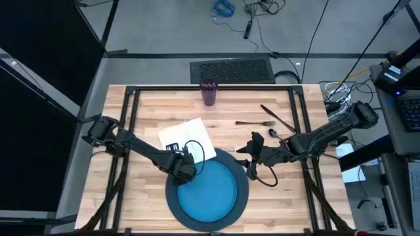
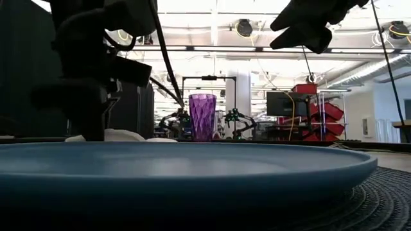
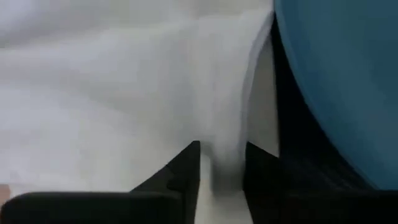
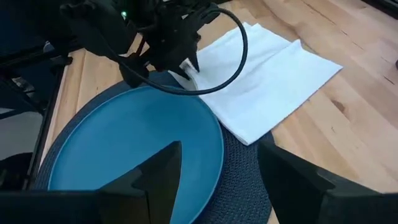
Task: Set table place
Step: Fold the white table napkin on the table
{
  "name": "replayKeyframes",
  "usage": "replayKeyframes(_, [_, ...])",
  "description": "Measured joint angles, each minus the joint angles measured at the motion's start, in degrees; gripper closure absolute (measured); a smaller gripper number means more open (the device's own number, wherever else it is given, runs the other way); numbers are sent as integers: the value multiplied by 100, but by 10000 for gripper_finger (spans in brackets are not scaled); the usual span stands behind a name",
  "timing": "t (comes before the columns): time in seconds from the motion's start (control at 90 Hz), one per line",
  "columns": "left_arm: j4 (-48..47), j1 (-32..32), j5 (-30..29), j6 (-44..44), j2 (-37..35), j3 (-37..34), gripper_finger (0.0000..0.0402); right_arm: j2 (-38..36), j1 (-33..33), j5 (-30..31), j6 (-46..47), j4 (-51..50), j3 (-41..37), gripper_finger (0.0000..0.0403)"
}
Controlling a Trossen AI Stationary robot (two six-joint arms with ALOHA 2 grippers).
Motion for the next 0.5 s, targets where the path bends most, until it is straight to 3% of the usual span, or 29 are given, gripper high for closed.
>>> replayKeyframes(0.344, [-199, 0, -283, 488, -339, 254, 279, 0, 0, 2, -6, -8, 0, 206])
replayKeyframes(0.5, [-228, -9, 127, 496, -579, 407, 279, 0, 0, 1, -7, -14, 0, 206])
